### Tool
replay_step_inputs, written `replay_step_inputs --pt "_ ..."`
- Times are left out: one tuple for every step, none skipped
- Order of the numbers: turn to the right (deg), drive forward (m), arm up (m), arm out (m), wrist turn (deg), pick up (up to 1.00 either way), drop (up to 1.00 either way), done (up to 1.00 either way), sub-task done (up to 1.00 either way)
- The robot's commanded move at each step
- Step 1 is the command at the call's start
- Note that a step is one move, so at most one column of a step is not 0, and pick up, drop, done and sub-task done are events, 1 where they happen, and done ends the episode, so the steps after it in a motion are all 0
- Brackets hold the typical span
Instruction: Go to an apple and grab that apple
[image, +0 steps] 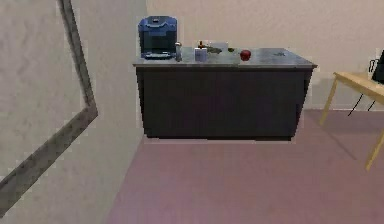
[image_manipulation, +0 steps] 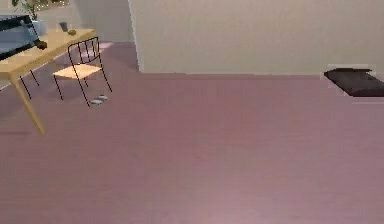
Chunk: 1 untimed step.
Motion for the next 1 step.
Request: replay_step_inputs --pt "0.0 1.0 0.0 0.0 0.0 0.0 0.0 0.0 0.0"
